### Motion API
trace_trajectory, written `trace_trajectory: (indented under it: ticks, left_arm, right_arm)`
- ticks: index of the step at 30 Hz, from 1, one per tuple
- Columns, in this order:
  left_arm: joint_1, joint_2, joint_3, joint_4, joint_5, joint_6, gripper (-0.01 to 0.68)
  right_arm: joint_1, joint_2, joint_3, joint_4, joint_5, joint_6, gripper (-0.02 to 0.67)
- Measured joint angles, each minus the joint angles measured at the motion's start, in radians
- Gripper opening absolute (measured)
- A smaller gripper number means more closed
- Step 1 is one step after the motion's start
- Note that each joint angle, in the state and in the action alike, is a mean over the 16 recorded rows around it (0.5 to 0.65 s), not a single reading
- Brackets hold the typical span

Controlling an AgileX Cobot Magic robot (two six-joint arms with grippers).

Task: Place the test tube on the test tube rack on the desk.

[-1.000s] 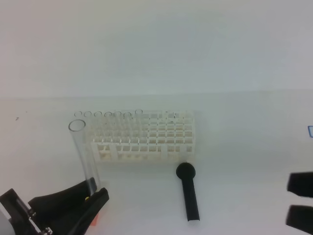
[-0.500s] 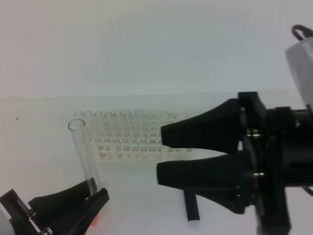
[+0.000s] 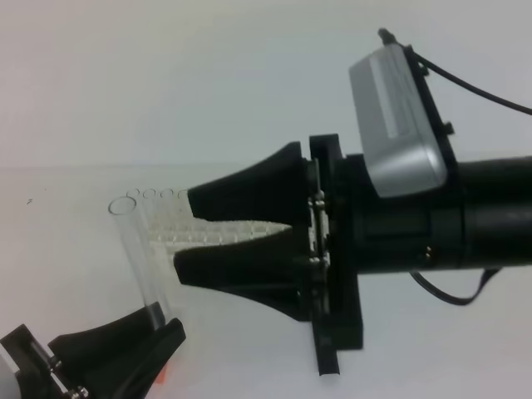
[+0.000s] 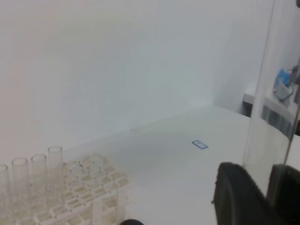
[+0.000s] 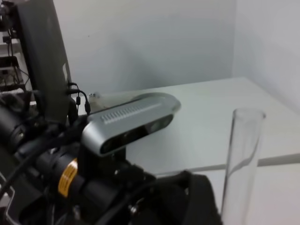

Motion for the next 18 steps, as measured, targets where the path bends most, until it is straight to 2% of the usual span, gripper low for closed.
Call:
trace_trajectory:
  ticks: [18]
  left_arm:
    - [0.0, 0.0, 0.0, 0.0, 0.0, -0.002, 0.006]
  right_arm:
    - [0.067, 0.135, -0.15, 0.004, 0.041, 0.055, 0.445]
